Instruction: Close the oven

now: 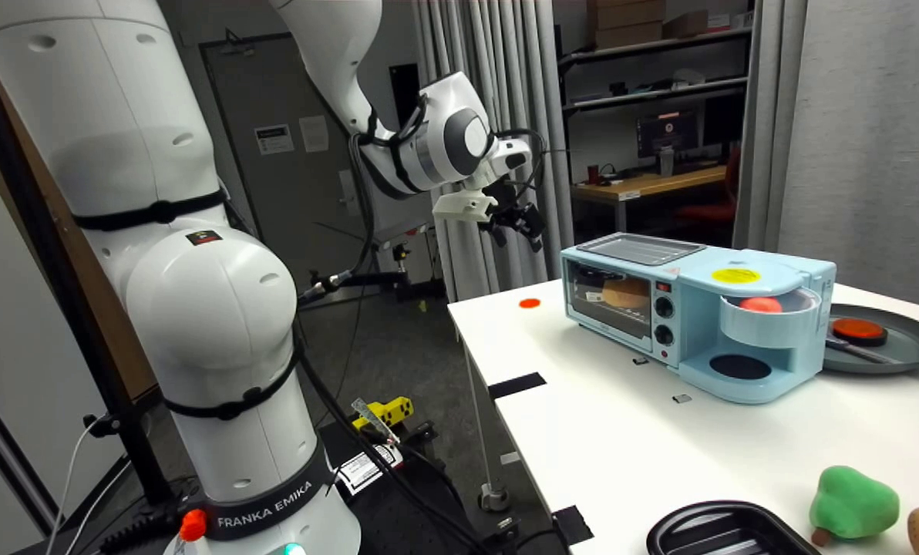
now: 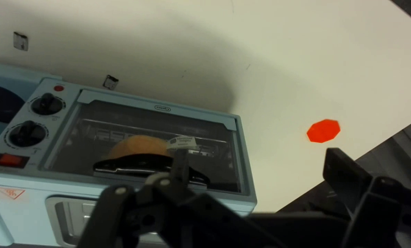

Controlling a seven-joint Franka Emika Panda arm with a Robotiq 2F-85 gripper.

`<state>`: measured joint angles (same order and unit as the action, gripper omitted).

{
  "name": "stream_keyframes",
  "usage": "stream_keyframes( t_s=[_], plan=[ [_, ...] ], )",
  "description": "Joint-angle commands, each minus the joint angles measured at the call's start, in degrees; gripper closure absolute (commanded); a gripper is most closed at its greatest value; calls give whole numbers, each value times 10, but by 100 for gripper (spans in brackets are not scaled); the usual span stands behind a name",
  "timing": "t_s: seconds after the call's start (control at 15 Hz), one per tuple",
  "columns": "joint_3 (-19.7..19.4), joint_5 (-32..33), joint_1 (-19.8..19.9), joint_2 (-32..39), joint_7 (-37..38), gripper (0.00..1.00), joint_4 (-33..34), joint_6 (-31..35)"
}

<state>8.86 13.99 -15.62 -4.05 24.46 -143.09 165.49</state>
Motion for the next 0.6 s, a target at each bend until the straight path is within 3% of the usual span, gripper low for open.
stream_keyframes(
  t_s=[0.0,0.07,0.53],
  plan=[
    [9,26,1,-57,25,0,-48,23],
    [4,8,0,-19,6,0,-15,4],
    [8,12,0,-42,8,0,-33,5]
  ],
)
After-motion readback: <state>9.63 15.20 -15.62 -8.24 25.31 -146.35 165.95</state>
